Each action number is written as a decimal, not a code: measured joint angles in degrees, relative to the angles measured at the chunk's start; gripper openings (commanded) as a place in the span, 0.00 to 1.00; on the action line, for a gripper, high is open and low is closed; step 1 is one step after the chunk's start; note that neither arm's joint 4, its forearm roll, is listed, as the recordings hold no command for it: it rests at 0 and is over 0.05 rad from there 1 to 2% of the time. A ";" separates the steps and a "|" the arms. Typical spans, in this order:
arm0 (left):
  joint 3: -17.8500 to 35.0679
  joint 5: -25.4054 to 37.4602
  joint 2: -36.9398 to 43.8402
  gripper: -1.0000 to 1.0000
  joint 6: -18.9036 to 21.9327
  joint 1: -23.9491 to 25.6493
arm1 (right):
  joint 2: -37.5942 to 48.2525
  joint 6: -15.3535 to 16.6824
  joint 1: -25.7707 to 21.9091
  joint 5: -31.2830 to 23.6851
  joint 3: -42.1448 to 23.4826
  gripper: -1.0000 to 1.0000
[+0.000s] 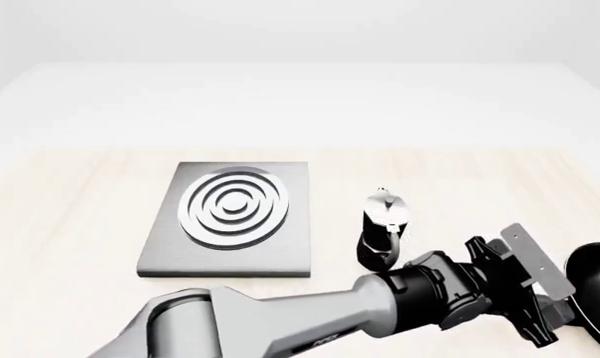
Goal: Put the frying pan on the stove.
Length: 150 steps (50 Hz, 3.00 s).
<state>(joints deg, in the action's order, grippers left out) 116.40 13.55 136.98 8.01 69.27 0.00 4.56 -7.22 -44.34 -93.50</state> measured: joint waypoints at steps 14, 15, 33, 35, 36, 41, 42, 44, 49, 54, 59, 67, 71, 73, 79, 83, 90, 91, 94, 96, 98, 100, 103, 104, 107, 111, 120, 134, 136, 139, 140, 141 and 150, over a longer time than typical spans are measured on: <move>2.63 2.40 2.09 1.00 0.08 -0.32 | 0.00 0.08 -0.36 0.09 -0.09 1.00; 2.79 2.55 2.22 1.00 0.08 -0.35 | 0.00 0.08 -0.38 0.10 -0.09 1.00; 6.36 5.58 4.89 1.00 -0.20 -0.53 | 0.00 0.19 -0.77 0.21 -0.21 1.00; 6.79 5.93 5.19 1.00 -0.27 -0.53 | 0.00 0.19 -0.77 0.21 -0.22 1.00; 6.97 6.08 5.32 1.00 -0.31 -0.52 | 0.00 0.17 -0.76 0.21 -0.23 1.00; 7.77 6.77 5.93 1.00 -0.51 -0.44 | 0.00 0.16 -0.74 0.21 -0.23 1.00; 7.96 6.92 6.05 1.00 -0.56 -0.44 | 0.00 0.15 -0.74 0.21 -0.23 1.00; 8.31 7.20 6.29 1.00 -0.63 -0.48 | 0.00 0.14 -0.72 0.20 -0.22 1.00; 9.20 7.84 6.85 1.00 -0.79 -0.68 | 0.00 0.18 -0.77 0.19 -0.18 1.00; 10.07 8.47 7.44 1.00 -0.91 -0.87 | 0.00 0.19 -0.77 0.19 -0.16 1.00; 10.93 9.08 8.02 1.00 -1.09 -0.99 | 0.00 0.23 -0.84 0.19 -0.14 1.00; 12.17 10.06 8.90 1.00 -1.61 -1.14 | 0.00 0.28 -0.93 0.20 -0.12 1.00; 12.48 10.44 9.15 1.00 -1.96 -0.99 | 0.00 0.31 -1.00 0.21 -0.10 1.00; 12.61 10.61 9.22 1.00 -2.11 -0.89 | 0.00 0.31 -1.03 0.21 -0.10 1.00; 13.38 11.36 9.61 1.00 -2.65 -0.76 | 0.00 0.33 -1.11 0.22 -0.09 1.00; 14.14 12.02 9.99 1.00 -3.08 -0.71 | 0.00 0.34 -1.20 0.23 -0.09 1.00; 15.78 13.46 10.84 1.00 -3.59 -0.57 | 0.00 0.31 -1.29 0.26 -0.13 1.00; 16.08 13.71 10.99 1.00 -3.65 -0.58 | 0.00 0.30 -1.28 0.26 -0.14 1.00; 17.01 14.47 11.48 1.00 -3.83 -0.62 | 0.00 0.27 -1.29 0.28 -0.17 1.00; 17.67 15.02 11.83 1.00 -3.99 -0.65 | 0.00 0.25 -1.29 0.28 -0.19 1.00; 18.33 15.60 12.18 1.00 -4.15 -0.64 | 0.00 0.21 -1.28 0.29 -0.21 1.00; 19.01 16.19 12.55 1.00 -4.30 -0.63 | 0.00 0.18 -1.27 0.30 -0.24 1.00; 20.02 17.04 13.11 1.00 -4.47 -0.64 | 0.00 0.13 -1.26 0.31 -0.27 1.00; 20.36 17.31 13.29 1.00 -4.52 -0.65 | 0.00 0.12 -1.25 0.31 -0.28 1.00; 21.42 18.20 13.87 1.00 -4.65 -0.67 | 0.00 0.02 -1.18 0.30 -0.31 1.00; 23.11 19.61 14.79 1.00 -4.79 -0.71 | 0.00 -0.13 -1.09 0.30 -0.34 1.00; 27.36 23.05 17.07 1.00 -4.70 -0.79 | 0.00 -0.50 -0.81 0.29 -0.47 1.00; 36.81 30.13 22.17 1.00 -3.59 -1.20 | 0.00 -1.05 -0.43 0.31 -0.70 1.00; 38.21 31.14 22.96 1.00 -3.43 -1.22 | 0.00 -1.11 -0.40 0.32 -0.73 1.00; 39.99 32.48 23.97 1.00 -3.18 -1.24 | 0.00 -1.20 -0.33 0.32 -0.78 1.00; 40.51 32.87 24.25 1.00 -3.11 -1.26 | 0.00 -1.22 -0.32 0.32 -0.78 1.00; 40.98 33.22 24.50 1.00 -3.03 -1.27 | 0.00 -1.25 -0.31 0.32 -0.78 1.00; 43.65 35.12 25.94 1.00 -2.51 -1.38 | 0.00 -1.34 -0.30 0.29 -0.72 1.00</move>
<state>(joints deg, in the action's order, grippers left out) 160.06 48.67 162.92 5.50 67.88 0.00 3.22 -7.52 -44.04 -94.22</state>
